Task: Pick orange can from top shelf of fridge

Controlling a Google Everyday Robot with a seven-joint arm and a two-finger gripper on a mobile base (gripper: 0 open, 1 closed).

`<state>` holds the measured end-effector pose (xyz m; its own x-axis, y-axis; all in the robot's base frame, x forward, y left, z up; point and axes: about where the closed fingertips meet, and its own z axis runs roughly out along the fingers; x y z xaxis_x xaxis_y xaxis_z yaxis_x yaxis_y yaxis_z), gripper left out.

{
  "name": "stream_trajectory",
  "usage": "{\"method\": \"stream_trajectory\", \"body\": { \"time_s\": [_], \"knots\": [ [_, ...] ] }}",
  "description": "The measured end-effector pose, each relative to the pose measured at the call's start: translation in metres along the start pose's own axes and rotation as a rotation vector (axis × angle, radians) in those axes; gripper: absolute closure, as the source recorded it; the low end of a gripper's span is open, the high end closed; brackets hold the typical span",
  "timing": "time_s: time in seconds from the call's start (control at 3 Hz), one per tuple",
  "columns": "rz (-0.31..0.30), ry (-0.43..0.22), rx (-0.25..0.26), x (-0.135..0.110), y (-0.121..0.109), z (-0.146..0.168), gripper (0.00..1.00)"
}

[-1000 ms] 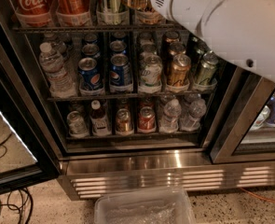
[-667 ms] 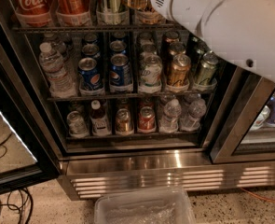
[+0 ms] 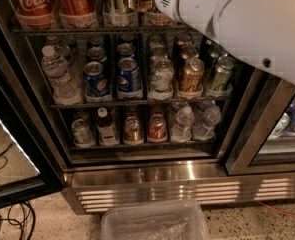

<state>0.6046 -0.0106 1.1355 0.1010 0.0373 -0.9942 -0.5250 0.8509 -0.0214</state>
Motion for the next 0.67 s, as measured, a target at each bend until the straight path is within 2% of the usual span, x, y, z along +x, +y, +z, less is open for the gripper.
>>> {"method": "stream_trajectory", "body": {
  "time_s": [0.33,0.67],
  "knots": [
    [0.027,0.019,-0.011,-0.0005,0.0040,-0.0017,1.00],
    [0.027,0.019,-0.011,-0.0004,0.0042,-0.0017,1.00]
  ]
}}
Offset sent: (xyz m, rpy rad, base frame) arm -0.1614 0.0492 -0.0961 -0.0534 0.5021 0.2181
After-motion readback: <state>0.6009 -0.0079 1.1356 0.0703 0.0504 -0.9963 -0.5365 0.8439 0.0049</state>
